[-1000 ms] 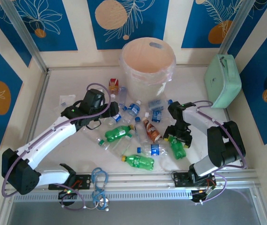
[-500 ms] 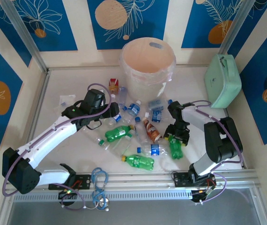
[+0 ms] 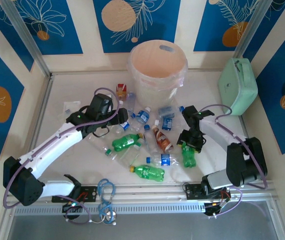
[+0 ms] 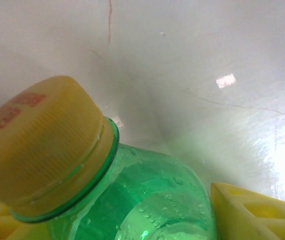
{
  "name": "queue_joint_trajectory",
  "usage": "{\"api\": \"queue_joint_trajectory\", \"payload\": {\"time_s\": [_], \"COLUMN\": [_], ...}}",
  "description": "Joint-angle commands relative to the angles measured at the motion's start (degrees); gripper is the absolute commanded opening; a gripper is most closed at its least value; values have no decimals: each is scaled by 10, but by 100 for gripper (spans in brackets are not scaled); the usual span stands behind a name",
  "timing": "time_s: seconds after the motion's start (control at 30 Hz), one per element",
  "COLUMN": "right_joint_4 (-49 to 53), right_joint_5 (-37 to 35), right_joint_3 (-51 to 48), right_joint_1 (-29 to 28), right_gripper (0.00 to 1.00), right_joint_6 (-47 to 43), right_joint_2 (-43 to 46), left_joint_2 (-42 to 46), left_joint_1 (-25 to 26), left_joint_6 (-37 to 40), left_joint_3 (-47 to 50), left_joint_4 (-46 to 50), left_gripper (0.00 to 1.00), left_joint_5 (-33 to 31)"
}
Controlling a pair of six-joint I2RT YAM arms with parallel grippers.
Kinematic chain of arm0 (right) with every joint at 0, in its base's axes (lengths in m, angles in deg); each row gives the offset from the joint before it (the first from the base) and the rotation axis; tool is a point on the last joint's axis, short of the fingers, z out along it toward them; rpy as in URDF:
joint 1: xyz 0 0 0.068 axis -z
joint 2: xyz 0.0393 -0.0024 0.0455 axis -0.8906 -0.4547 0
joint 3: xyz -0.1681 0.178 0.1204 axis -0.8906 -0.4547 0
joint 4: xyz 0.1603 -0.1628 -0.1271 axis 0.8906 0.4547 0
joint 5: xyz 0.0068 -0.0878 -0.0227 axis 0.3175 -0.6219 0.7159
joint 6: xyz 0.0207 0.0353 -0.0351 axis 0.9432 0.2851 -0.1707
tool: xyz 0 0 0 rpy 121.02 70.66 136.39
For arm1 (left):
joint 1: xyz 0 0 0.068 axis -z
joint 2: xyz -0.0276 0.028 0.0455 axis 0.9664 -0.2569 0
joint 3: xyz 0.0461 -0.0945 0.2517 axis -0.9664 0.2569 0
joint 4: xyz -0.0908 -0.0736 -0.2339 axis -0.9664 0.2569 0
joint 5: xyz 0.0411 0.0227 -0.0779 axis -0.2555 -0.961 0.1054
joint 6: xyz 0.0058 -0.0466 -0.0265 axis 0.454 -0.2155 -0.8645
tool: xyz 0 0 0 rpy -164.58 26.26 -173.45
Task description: Put the plastic bottles in the bin
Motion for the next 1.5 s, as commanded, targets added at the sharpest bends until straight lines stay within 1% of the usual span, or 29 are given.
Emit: {"api": "queue_joint_trajectory", "payload": {"time_s": [0.0,0.1,0.17,0.33,0.4,0.5,0.53,0.57,0.6,0.77,1.0,1.33,1.47], "right_joint_4": [45,60,59,45,30,-17,-35,-53,-66,-132,-188,-262,-280], "right_joint_5": [10,36,67,128,160,222,242,260,273,337,371,403,410], "right_joint_3": [30,74,111,209,237,259,264,270,276,299,306,301,295], "right_joint_1": [-8,-18,-20,-21,-21,-20,-19,-19,-19,-19,-17,-15,-20], "right_gripper": [56,56,56,56,56,56,56,56,56,56,56,57,56], "right_joint_6": [12,22,29,44,52,80,92,103,113,166,221,285,299], "right_joint_2": [61,120,152,170,165,161,160,157,153,133,129,121,119], "left_joint_2": [4,14,19,20,22,21,22,23,25,21,5,-15,-25], "left_joint_1": [-3,-2,-2,-3,-2,3,10,19,26,61,96,131,132], "left_joint_6": [-5,-1,1,-5,-11,-24,-26,-24,-20,-14,-6,29,26], "left_joint_3": [-18,-16,-15,-15,-9,10,14,17,20,27,24,12,1], "left_joint_4": [-16,-49,-76,-126,-159,-260,-291,-316,-334,-407,-470,-440,-444], "left_gripper": [82,85,87,87,88,89,98,100,100,100,100,100,95], "left_joint_5": [28,58,79,122,159,269,296,314,324,348,380,371,373]}}
